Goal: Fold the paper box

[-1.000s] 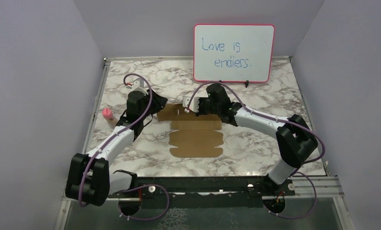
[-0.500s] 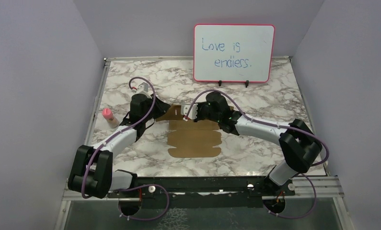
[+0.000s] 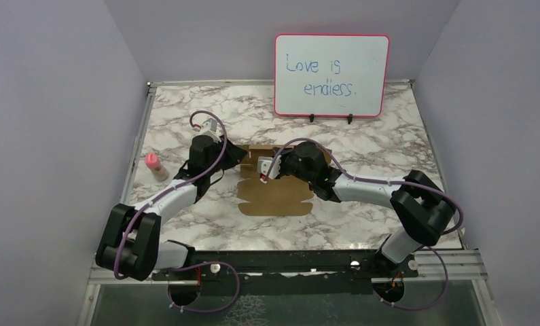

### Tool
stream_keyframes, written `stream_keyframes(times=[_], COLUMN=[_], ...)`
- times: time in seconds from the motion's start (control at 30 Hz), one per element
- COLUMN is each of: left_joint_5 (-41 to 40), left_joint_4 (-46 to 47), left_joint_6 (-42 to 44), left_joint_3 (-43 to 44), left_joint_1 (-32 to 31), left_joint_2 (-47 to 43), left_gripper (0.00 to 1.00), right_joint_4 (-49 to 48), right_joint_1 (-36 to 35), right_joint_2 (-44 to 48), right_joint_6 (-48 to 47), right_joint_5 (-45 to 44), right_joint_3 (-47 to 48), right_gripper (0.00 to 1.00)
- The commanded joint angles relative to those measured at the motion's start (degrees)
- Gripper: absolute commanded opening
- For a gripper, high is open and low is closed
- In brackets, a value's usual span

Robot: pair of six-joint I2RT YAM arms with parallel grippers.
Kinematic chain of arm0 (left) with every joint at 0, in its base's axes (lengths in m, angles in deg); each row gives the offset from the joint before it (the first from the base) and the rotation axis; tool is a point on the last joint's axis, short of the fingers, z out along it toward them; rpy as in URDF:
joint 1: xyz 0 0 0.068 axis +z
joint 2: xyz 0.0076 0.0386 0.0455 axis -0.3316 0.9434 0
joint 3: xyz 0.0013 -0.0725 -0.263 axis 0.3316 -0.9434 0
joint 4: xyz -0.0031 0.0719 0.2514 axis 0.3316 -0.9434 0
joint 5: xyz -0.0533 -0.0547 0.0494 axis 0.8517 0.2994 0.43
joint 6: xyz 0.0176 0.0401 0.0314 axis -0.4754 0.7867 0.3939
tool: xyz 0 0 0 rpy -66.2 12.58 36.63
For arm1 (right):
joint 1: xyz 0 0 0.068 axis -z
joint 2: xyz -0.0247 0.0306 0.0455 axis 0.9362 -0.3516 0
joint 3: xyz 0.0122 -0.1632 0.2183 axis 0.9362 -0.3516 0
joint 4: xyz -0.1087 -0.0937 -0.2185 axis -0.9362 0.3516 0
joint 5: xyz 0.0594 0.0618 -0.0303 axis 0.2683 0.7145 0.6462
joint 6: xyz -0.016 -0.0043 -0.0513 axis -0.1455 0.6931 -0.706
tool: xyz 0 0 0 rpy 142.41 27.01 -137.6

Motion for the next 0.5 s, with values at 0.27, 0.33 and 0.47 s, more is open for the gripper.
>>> stream_keyframes(times=[0.27, 0.33, 0.47], left_joint_5=[-10.9, -10.9, -8.7], left_joint_4=[-3.0, -1.9, 0.3], left_joint_6=[3.0, 2.7, 3.3], left_joint_3=[-6.8, -8.1, -8.6], left_joint_1=[0.0, 0.2, 0.1], left_joint_2=[-5.0, -4.4, -1.9], left_gripper=[0.32, 0.33, 0.37], right_joint_4=[-18.9, -20.6, -20.9], right_joint_1=[-1.6, -1.8, -2.2], right_joint_2=[-1.7, -2.1, -2.3], right_joint_6=[-7.8, -8.5, -8.7], right_joint_5=[-4.9, -4.9, -4.7], right_joint_3=[-6.6, -7.5, -8.7], right_gripper=[0.01, 0.01, 0.01])
